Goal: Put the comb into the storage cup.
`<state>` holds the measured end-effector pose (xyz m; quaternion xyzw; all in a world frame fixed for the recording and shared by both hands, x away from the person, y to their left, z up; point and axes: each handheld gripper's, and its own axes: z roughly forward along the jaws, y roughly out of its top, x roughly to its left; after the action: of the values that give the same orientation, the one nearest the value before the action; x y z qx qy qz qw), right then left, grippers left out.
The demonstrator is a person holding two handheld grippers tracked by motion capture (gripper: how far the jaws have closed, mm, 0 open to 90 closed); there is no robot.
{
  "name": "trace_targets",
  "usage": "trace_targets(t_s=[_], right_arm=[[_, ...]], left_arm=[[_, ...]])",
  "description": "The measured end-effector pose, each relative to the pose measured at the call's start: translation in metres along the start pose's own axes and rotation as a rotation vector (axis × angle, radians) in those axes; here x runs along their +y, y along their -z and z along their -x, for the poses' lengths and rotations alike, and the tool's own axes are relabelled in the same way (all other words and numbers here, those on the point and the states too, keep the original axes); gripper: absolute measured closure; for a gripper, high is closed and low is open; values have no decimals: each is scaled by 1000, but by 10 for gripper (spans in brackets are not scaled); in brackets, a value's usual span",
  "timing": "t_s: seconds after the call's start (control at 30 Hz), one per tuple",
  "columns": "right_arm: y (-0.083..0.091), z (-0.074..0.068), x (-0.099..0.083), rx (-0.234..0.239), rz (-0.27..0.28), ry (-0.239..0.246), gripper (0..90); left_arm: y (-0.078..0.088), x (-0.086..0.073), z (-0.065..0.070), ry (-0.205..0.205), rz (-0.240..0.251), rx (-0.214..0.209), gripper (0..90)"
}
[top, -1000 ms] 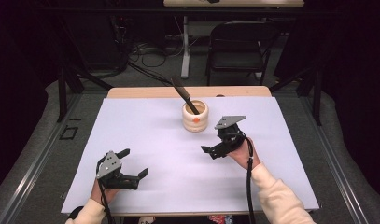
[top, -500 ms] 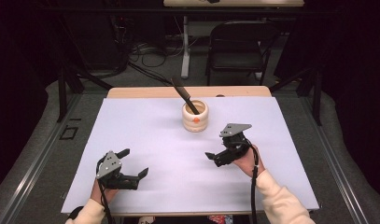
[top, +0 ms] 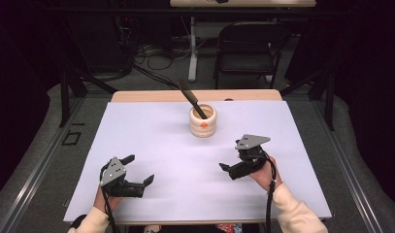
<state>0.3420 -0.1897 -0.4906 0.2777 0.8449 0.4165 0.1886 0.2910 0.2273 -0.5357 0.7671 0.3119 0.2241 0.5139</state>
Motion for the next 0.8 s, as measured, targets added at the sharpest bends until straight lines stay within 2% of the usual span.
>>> trace_targets(t_s=[0.17, 0.63, 0.8], right_arm=[[5, -2, -6, -7, 6, -3, 0], [12, -11, -16, -19, 12, 27, 0], [16, -14, -19, -28, 32, 38, 0]], left_arm=[[0, 0, 0, -2, -1, -1, 3], [0, 0, 0, -3, -1, -2, 3], [0, 0, 0, -4, -1, -2, 3]])
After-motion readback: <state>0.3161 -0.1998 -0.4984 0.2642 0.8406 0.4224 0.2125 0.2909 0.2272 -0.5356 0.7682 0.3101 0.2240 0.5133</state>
